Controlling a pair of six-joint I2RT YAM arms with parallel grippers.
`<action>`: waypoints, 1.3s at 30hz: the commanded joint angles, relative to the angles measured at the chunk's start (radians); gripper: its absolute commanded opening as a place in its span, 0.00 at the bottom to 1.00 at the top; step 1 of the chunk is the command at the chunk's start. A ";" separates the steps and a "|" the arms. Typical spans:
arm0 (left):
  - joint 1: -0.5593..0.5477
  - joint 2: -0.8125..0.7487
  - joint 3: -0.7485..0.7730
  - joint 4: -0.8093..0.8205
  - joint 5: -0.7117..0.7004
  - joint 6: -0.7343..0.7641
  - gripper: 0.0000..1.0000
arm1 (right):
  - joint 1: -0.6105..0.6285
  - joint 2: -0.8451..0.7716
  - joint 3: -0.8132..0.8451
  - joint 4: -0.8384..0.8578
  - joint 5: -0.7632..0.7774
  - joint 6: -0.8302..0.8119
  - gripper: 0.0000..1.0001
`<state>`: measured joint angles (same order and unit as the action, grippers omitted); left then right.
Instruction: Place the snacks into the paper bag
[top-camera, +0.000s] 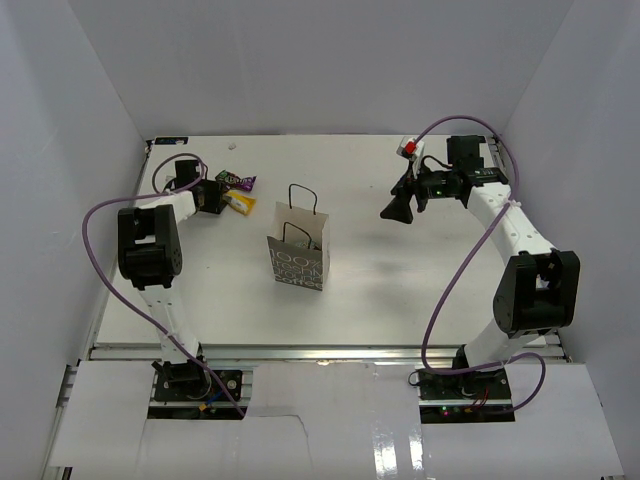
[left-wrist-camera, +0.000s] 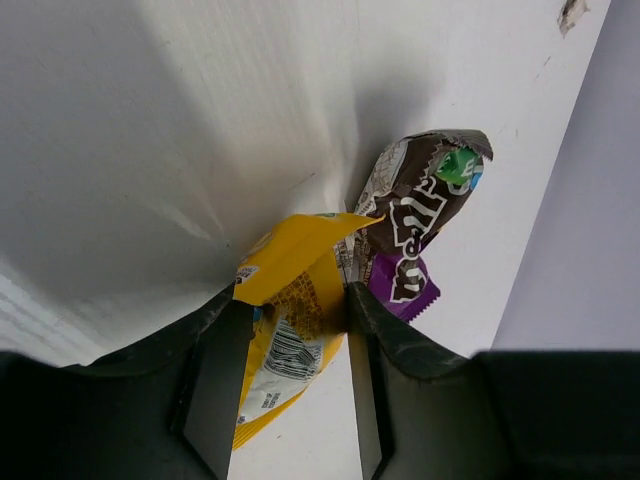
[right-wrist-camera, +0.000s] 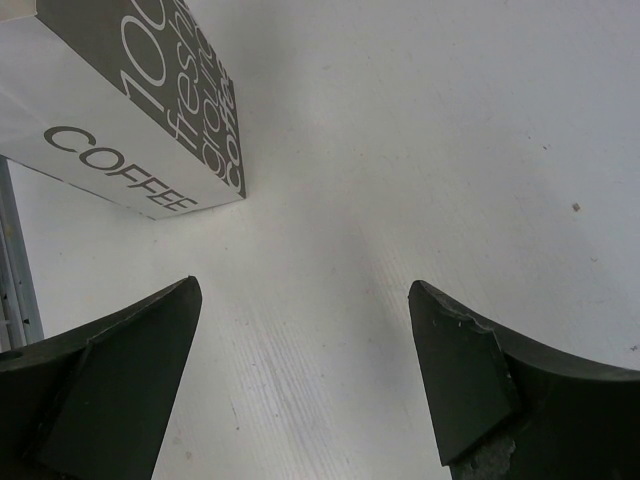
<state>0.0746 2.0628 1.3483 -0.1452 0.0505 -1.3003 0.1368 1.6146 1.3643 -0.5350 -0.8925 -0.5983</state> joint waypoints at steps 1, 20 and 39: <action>-0.006 -0.023 0.034 -0.080 -0.011 0.053 0.51 | -0.006 0.001 0.009 0.012 -0.026 0.002 0.90; -0.015 -0.703 -0.403 0.338 0.351 0.475 0.07 | -0.006 0.007 0.018 0.006 -0.039 0.017 0.90; -0.326 -0.946 -0.391 0.435 0.652 0.693 0.03 | -0.006 -0.045 -0.040 0.007 -0.006 0.011 0.90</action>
<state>-0.2348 1.1336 0.9398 0.2703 0.6815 -0.6525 0.1368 1.6150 1.3373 -0.5323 -0.8917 -0.5831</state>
